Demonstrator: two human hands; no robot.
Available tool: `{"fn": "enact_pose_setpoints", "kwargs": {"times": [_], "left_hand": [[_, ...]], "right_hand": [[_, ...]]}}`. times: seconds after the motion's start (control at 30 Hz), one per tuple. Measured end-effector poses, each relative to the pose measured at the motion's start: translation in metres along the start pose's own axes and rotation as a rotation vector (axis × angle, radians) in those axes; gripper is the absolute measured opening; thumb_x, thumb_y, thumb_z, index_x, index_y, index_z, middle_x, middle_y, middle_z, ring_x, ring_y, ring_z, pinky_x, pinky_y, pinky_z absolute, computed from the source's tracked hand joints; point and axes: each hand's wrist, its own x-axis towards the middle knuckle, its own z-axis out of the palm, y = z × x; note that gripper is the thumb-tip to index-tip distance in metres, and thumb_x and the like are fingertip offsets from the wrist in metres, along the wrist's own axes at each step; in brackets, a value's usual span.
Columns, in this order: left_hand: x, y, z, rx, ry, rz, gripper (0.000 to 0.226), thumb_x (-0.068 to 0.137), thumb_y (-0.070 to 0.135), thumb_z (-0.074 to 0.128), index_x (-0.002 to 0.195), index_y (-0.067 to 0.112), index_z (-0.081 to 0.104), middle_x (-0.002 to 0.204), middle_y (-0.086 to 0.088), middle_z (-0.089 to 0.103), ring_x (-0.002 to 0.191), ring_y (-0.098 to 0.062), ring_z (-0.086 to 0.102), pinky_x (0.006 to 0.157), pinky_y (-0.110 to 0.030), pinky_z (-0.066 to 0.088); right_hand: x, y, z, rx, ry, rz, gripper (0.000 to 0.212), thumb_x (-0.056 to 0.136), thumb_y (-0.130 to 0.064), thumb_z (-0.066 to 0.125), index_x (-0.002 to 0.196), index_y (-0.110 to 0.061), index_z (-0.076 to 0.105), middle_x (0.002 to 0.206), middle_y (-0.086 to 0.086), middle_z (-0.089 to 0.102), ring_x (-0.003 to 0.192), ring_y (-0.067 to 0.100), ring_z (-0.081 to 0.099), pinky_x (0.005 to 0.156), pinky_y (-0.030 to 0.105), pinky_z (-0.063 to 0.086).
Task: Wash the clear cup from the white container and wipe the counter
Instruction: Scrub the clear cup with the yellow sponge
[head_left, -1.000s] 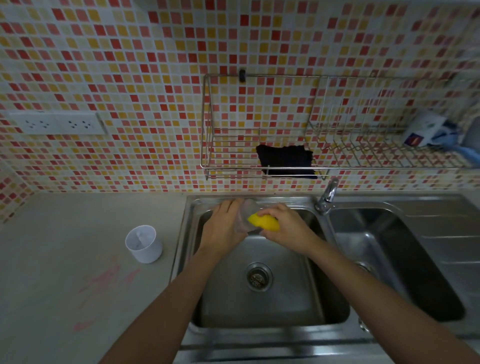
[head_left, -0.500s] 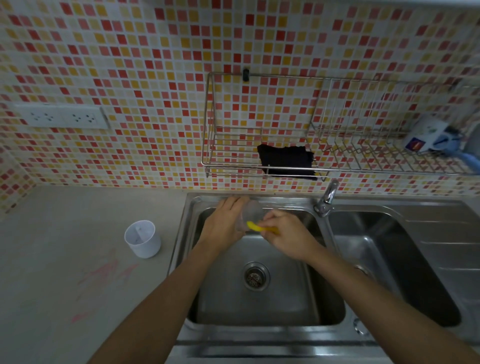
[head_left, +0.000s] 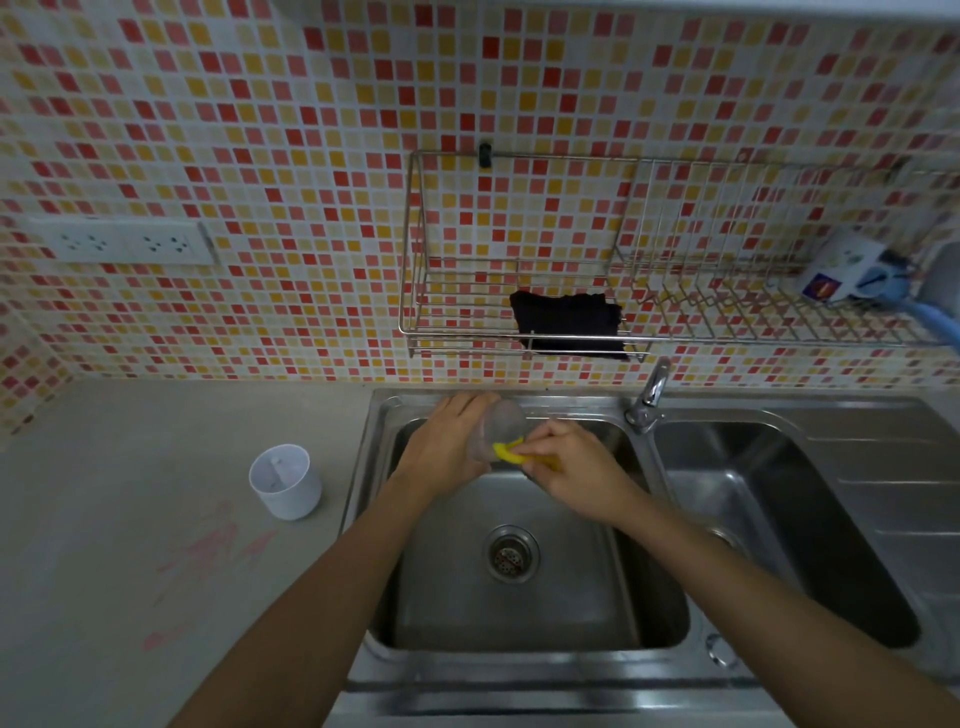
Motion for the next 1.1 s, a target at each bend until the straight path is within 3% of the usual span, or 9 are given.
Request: {"fn": "enact_pose_setpoints", "kwargs": {"times": [0.1, 0.23, 0.4, 0.47, 0.57, 0.7, 0.83, 0.93, 1.1], "left_hand": [[-0.001, -0.002, 0.0, -0.031, 0.0, 0.012, 0.088, 0.062, 0.028, 0.082, 0.138, 0.021, 0.039, 0.136, 0.001, 0.046, 0.125, -0.02, 0.041, 0.099, -0.039, 0.045], [0.001, 0.002, 0.0, -0.087, -0.058, 0.031, 0.085, 0.063, 0.028, 0.081, 0.137, 0.023, 0.038, 0.137, 0.002, 0.045, 0.126, -0.018, 0.04, 0.1, -0.034, 0.041], [-0.004, 0.007, -0.004, -0.243, -0.037, 0.01, 0.086, 0.065, 0.02, 0.08, 0.138, 0.022, 0.034, 0.135, 0.002, 0.044, 0.124, -0.014, 0.041, 0.097, -0.025, 0.036], [-0.008, 0.01, -0.002, -0.28, 0.008, -0.024, 0.091, 0.063, 0.028, 0.083, 0.138, 0.023, 0.032, 0.131, 0.007, 0.043, 0.119, -0.008, 0.038, 0.094, -0.022, 0.032], [-0.012, 0.01, 0.004, -0.293, 0.096, -0.089, 0.091, 0.055, 0.042, 0.088, 0.128, 0.022, 0.038, 0.122, 0.009, 0.045, 0.11, -0.006, 0.043, 0.086, -0.02, 0.038], [-0.011, 0.005, 0.005, -0.251, 0.095, -0.051, 0.078, 0.056, 0.034, 0.088, 0.118, 0.021, 0.042, 0.118, 0.006, 0.045, 0.101, -0.006, 0.047, 0.069, -0.003, 0.035], [-0.009, -0.003, 0.005, -0.068, 0.111, -0.042, 0.076, 0.059, 0.05, 0.08, 0.122, 0.029, 0.044, 0.123, 0.009, 0.052, 0.116, -0.013, 0.046, 0.094, -0.026, 0.03], [-0.008, -0.001, 0.001, -0.065, 0.042, -0.023, 0.077, 0.062, 0.041, 0.08, 0.128, 0.028, 0.043, 0.129, 0.007, 0.051, 0.122, -0.017, 0.043, 0.097, -0.033, 0.031], [-0.006, 0.001, -0.005, -0.096, 0.043, 0.017, 0.081, 0.06, 0.037, 0.084, 0.129, 0.024, 0.044, 0.128, 0.002, 0.054, 0.118, -0.018, 0.048, 0.099, -0.039, 0.041]], "right_hand": [[0.001, 0.007, -0.004, -0.161, 0.018, -0.113, 0.029, 0.085, -0.018, 0.066, 0.114, -0.021, 0.068, 0.114, -0.002, 0.059, 0.106, 0.017, 0.05, 0.093, 0.026, 0.04], [0.001, 0.011, -0.002, -0.354, 0.004, -0.231, 0.027, 0.08, -0.022, 0.071, 0.107, -0.02, 0.068, 0.114, -0.001, 0.062, 0.103, 0.021, 0.057, 0.082, 0.041, 0.051], [0.0, 0.008, -0.001, -0.34, 0.096, -0.272, 0.024, 0.08, -0.015, 0.073, 0.103, -0.016, 0.069, 0.107, 0.002, 0.067, 0.095, 0.023, 0.063, 0.076, 0.041, 0.054], [0.0, 0.005, 0.001, -0.29, 0.123, -0.27, 0.025, 0.08, -0.014, 0.073, 0.104, -0.014, 0.069, 0.107, 0.003, 0.068, 0.095, 0.023, 0.063, 0.078, 0.041, 0.054], [0.002, -0.001, 0.0, -0.214, 0.087, -0.269, 0.024, 0.084, -0.014, 0.069, 0.108, -0.013, 0.069, 0.11, 0.003, 0.067, 0.097, 0.022, 0.06, 0.085, 0.037, 0.051], [0.002, -0.004, -0.004, -0.119, -0.011, -0.218, 0.028, 0.091, -0.011, 0.058, 0.117, -0.015, 0.068, 0.119, -0.001, 0.067, 0.105, 0.017, 0.058, 0.096, 0.029, 0.045], [0.002, -0.004, -0.002, -0.119, -0.046, -0.221, 0.032, 0.087, -0.009, 0.064, 0.117, -0.019, 0.069, 0.112, -0.007, 0.071, 0.093, 0.018, 0.057, 0.085, 0.029, 0.049], [0.012, -0.001, -0.003, -0.308, -0.022, -0.333, 0.038, 0.075, -0.001, 0.071, 0.107, -0.022, 0.073, 0.103, -0.01, 0.072, 0.084, 0.021, 0.054, 0.069, 0.034, 0.052], [0.015, 0.003, -0.006, -0.42, 0.074, -0.347, 0.03, 0.074, -0.002, 0.071, 0.1, -0.016, 0.073, 0.103, -0.007, 0.07, 0.086, 0.023, 0.053, 0.073, 0.035, 0.05]]}}
